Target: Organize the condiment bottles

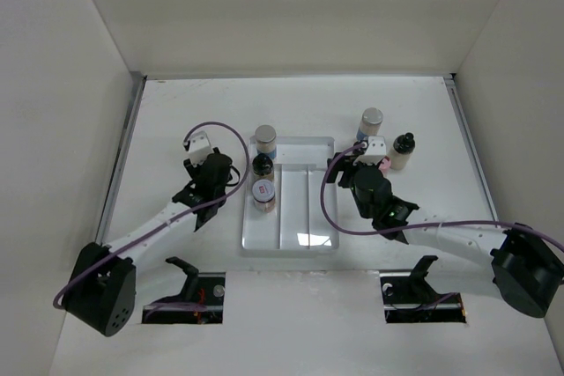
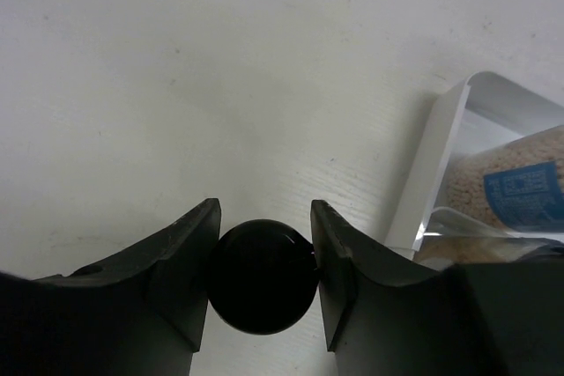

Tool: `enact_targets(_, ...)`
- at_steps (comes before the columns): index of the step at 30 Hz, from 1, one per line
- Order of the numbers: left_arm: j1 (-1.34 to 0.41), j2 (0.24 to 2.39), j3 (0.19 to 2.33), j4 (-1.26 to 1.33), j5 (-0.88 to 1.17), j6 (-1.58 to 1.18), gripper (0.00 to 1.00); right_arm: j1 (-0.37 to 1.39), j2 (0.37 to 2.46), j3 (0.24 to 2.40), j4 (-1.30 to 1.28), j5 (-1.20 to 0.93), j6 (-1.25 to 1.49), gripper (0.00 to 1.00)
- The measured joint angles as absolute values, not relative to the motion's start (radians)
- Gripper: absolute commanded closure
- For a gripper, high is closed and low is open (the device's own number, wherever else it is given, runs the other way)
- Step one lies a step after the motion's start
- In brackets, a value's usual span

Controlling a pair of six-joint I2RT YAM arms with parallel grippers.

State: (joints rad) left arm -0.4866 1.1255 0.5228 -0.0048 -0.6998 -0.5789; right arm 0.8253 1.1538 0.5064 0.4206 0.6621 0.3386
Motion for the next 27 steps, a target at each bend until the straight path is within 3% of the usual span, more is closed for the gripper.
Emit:
enact_targets(5, -0.559, 0.926, 0.483, -0.039, -0.698, -0.575, 0.67, 0.825, 1.154, 0.506, 0.421, 0.662, 0.339, 0.18)
enact_targets(13, -0.857, 0.622, 0.471, -0.232, -0.715, -0.58, 0.67, 0.825, 1.164, 0.506, 0.421, 0.662, 0.339, 0.18)
enact_targets(21, -1.056, 0.635, 0.473, -0.408, -0.73, -0.587, 0.67, 0.825, 1.168, 0.506, 0.421, 0.662, 0.339, 0.18)
enact_targets(27, -1.157, 0.723, 0.474, -0.332, -0.748, -0.592, 0.67, 0.825, 1.168, 0.506, 0.421, 0.662, 0.339, 0.18)
